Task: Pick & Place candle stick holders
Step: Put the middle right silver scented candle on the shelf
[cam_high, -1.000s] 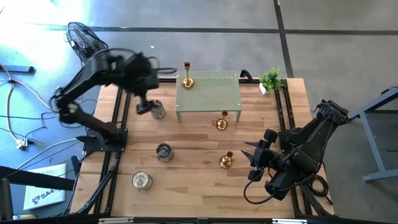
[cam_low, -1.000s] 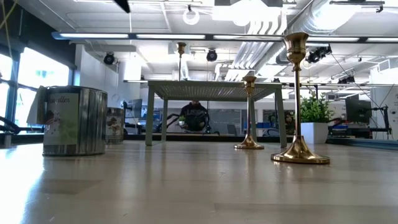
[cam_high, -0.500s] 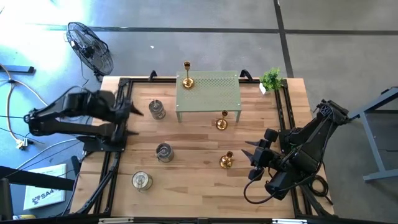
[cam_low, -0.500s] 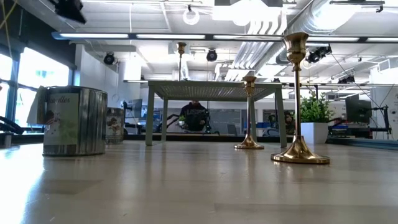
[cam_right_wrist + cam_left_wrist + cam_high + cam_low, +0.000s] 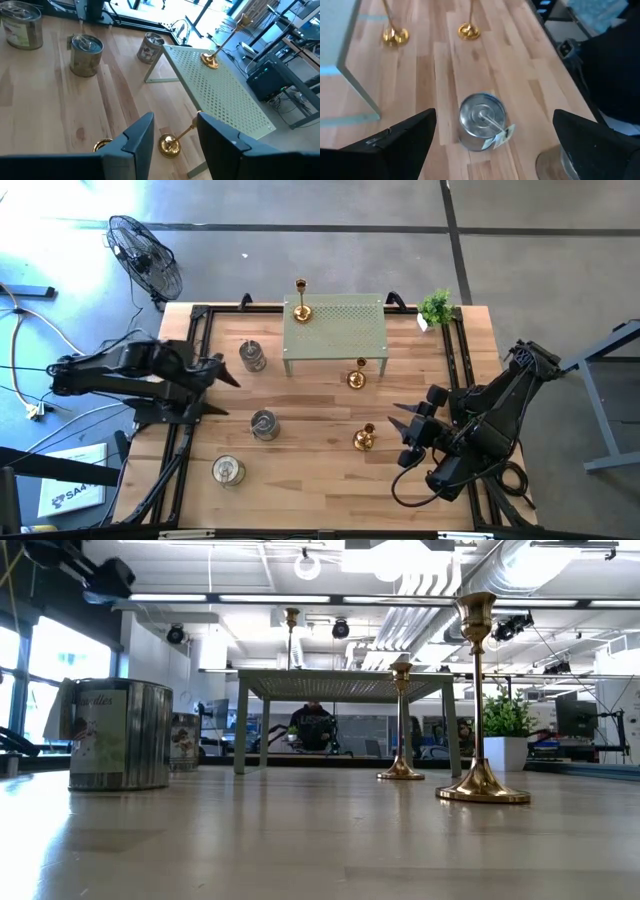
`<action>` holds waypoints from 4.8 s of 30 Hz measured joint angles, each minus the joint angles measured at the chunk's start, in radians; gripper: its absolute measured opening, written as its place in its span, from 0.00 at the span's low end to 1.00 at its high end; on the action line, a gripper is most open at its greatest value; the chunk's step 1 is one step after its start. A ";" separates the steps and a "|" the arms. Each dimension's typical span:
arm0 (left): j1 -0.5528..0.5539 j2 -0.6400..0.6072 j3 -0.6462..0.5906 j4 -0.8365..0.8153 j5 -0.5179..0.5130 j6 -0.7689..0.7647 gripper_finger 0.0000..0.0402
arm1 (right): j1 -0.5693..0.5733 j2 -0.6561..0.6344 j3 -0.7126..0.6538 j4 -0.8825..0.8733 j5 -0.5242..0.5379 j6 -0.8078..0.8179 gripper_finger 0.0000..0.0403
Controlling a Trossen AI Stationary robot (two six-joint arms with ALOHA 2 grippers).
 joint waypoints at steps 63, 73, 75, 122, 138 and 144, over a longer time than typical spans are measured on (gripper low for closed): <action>-0.360 0.197 -0.586 0.904 -0.345 -0.175 0.98 | 0.000 0.000 0.001 0.015 -0.033 0.001 0.36; -0.359 0.286 -0.586 0.920 -0.355 -0.174 0.98 | 0.000 0.000 0.001 0.016 -0.033 0.001 0.36; -0.360 0.323 -0.586 0.952 -0.355 -0.156 0.98 | 0.000 0.000 0.001 0.017 -0.033 0.001 0.36; -0.191 0.623 -0.586 1.296 -0.149 -0.093 0.91 | -0.056 0.000 0.001 0.049 -0.038 0.013 0.36; -0.123 0.694 -0.584 1.347 -0.047 -0.036 0.89 | -0.068 0.000 0.001 0.069 -0.097 -0.021 0.36; -0.123 0.766 -0.583 1.436 -0.029 -0.022 0.89 | -0.068 0.000 0.001 0.072 -0.070 -0.024 0.36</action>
